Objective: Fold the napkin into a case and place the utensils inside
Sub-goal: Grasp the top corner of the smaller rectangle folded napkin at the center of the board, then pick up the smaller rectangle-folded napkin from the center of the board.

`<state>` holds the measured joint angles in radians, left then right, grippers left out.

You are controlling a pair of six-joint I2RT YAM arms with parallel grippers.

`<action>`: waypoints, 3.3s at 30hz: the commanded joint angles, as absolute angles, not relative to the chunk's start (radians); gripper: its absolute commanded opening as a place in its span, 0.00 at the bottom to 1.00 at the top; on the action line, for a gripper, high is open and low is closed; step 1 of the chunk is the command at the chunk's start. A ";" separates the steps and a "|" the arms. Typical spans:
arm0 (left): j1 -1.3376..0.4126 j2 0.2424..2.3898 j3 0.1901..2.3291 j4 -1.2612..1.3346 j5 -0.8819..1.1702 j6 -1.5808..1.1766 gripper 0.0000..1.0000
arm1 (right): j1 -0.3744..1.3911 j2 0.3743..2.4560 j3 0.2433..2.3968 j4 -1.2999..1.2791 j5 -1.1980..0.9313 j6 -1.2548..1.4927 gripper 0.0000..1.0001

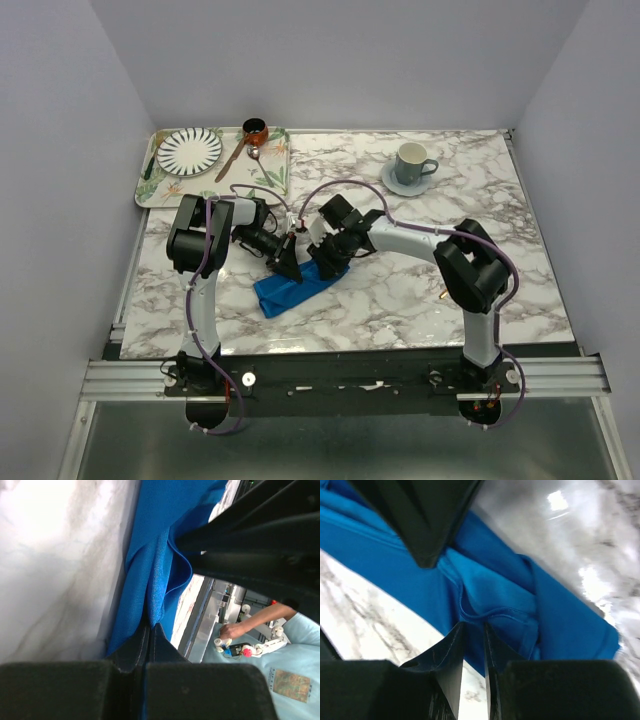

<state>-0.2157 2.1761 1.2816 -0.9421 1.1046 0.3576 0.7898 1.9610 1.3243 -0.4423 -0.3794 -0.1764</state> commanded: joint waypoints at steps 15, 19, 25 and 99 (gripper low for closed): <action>-0.210 2.206 1.276 -0.885 1.035 0.383 0.00 | 0.643 2.002 1.414 -0.541 -0.637 -0.083 0.35; -0.210 2.203 1.275 -0.881 1.035 0.380 0.00 | 0.641 1.956 1.408 -0.538 -0.629 -0.068 0.35; -0.210 2.204 1.273 -0.871 1.039 0.371 0.00 | 0.640 1.856 1.335 -0.459 -0.523 -0.058 0.27; -0.210 1.562 0.916 -0.511 0.738 0.601 0.96 | 0.752 2.031 1.316 -0.390 -0.282 -0.092 0.08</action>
<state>-0.1661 1.5799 0.9714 -0.5831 0.7952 0.5247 0.7555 1.9747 1.3170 -0.3454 -0.2604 -0.1223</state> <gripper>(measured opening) 0.942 0.081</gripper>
